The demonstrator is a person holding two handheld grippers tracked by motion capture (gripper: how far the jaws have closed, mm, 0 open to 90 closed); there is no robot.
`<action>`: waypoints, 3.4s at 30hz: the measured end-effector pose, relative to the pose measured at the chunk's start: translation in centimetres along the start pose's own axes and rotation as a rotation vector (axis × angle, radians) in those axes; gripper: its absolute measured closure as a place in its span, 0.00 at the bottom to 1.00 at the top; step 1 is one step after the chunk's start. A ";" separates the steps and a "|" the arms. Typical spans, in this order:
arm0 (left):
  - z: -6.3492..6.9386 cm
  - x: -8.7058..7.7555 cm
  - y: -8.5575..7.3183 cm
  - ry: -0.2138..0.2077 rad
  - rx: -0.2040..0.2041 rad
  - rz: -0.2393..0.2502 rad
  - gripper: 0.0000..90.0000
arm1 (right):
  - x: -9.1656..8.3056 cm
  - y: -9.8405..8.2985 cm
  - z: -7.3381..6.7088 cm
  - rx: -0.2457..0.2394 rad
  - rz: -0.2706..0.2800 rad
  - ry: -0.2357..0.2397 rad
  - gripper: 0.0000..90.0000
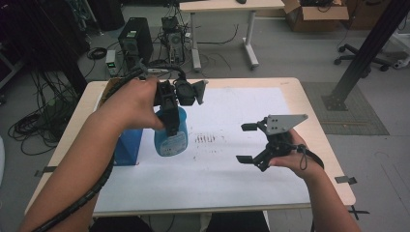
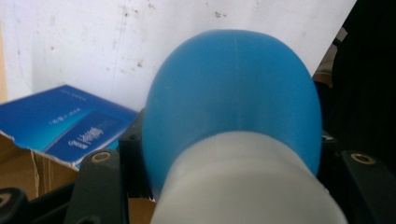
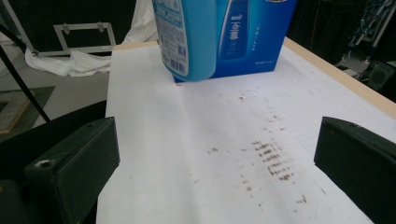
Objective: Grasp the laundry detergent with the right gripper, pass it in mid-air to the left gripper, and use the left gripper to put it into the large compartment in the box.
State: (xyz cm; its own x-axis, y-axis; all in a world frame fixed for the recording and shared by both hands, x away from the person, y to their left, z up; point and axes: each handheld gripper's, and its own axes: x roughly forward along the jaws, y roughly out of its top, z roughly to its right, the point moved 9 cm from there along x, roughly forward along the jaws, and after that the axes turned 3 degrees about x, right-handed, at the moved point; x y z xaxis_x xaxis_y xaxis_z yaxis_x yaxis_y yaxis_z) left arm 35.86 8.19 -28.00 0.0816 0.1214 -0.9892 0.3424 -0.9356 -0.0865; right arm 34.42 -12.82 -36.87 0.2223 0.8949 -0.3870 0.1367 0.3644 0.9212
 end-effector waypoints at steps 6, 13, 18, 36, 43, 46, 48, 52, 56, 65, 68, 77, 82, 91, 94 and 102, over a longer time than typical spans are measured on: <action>-1.1 -0.5 -0.6 -0.010 -0.093 0.013 0.42 | -1.6 -0.5 0.7 0.001 -0.015 -0.021 0.00; -2.7 -1.4 -1.4 0.008 -0.205 0.015 0.42 | -3.3 -0.4 1.3 0.001 -0.015 -0.050 0.00; -3.2 -2.8 -1.7 0.001 -0.276 0.027 0.42 | -4.3 -0.3 1.8 0.000 -0.025 -0.064 0.00; -5.2 -5.6 -4.3 -0.112 -0.598 0.008 0.42 | -6.0 -0.6 4.5 -0.035 -0.185 -0.078 0.01; -6.6 -6.8 -6.3 -0.162 -0.715 -0.008 0.42 | -5.9 -0.8 4.8 -0.070 -0.273 -0.063 0.01; -7.3 -7.3 -7.3 -0.172 -0.774 0.001 0.42 | -5.8 -1.0 4.9 -0.081 -0.308 -0.051 0.01; -7.9 -7.8 -8.2 -0.169 -0.815 0.003 0.42 | -5.7 -1.1 5.0 -0.084 -0.319 -0.051 0.01; -8.6 -8.5 -9.3 -0.152 -0.893 -0.009 0.42 | -5.4 -1.4 5.2 -0.077 -0.341 -0.047 0.01; -9.2 -9.1 -10.1 -0.154 -0.941 -0.013 0.42 | -5.1 -1.8 5.4 -0.066 -0.368 -0.041 0.02; -10.9 -9.7 -12.4 -0.139 -1.018 0.019 0.42 | -5.1 -1.6 5.7 -0.082 -0.437 -0.037 0.02; -11.5 -9.8 -13.0 -0.124 -1.043 0.025 0.42 | -5.2 -1.3 5.7 -0.080 -0.451 -0.035 0.02; -12.8 -8.9 -15.0 -0.125 -1.087 0.053 0.42 | -5.3 -1.1 5.2 -0.088 -0.471 -0.021 0.02; -13.2 -7.8 -15.5 -0.109 -1.088 0.051 0.42 | -5.3 -1.2 5.0 -0.086 -0.517 -0.009 0.02; -13.4 -5.2 -15.8 -0.122 -1.097 0.054 0.42 | -5.6 -0.6 5.1 -0.084 -0.599 -0.008 0.03; -13.4 -4.3 -15.8 -0.119 -1.104 0.049 0.42 | -5.6 -0.3 5.0 -0.083 -0.608 -0.008 0.03; -13.4 -2.4 -15.8 -0.118 -1.093 0.043 0.42 | -5.5 -0.4 5.1 -0.079 -0.650 0.004 0.03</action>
State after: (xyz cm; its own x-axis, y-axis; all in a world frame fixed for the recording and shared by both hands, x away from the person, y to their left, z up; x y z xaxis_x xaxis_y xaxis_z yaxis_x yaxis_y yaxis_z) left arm 42.80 27.14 -22.72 0.0432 0.0088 -0.9990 0.9903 -0.1326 0.0416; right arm 38.04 -19.15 -35.30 0.1146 0.4864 -0.8662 0.1709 0.8493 0.4995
